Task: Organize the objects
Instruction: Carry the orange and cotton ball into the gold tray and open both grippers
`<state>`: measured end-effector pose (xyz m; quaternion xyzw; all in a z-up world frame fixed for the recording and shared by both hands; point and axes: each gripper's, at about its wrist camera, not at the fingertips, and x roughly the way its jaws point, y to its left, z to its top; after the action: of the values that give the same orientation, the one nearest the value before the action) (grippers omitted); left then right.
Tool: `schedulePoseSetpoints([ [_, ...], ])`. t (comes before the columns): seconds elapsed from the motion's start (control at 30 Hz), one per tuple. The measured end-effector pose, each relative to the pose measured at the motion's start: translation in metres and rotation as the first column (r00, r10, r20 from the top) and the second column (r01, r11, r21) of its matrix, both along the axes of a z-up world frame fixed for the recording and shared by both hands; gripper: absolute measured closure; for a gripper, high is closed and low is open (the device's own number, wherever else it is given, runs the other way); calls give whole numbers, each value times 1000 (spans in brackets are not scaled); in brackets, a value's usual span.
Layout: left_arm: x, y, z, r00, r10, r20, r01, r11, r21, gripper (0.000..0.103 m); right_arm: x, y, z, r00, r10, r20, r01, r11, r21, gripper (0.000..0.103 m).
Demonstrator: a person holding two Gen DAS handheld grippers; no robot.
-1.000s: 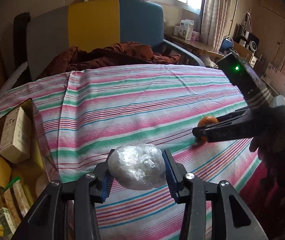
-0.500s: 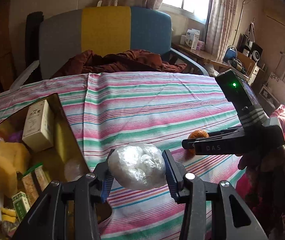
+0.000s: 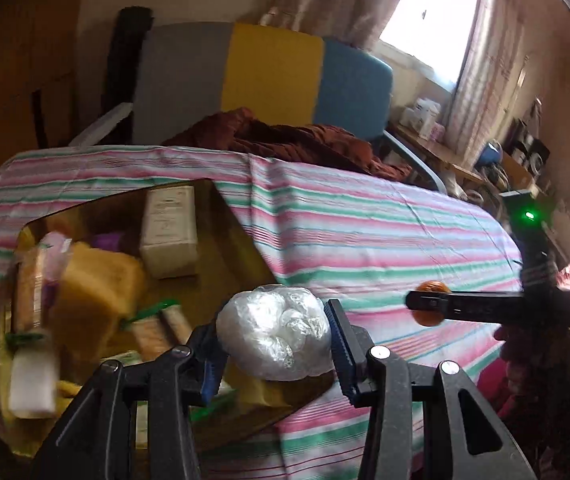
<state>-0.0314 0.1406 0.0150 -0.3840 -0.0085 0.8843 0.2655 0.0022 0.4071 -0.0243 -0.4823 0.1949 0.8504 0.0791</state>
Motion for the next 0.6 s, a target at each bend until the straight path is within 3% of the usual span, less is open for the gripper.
schedulePoseSetpoints([
  [0.3,-18,-112,-6,969,245,35,-246,969,30,58,-33,-96,38,965,233,-125,-232,973,16,52],
  [0.43,-19,-133,-15,958,279,64,-282,959,34,58,-49,-138,30,937,335,-100,-332,942,48,52],
  [0.6,-24,-125,-16,966,245,87,-251,966,62,58,-57,-167,9,921,386,-42,-384,922,58,51],
])
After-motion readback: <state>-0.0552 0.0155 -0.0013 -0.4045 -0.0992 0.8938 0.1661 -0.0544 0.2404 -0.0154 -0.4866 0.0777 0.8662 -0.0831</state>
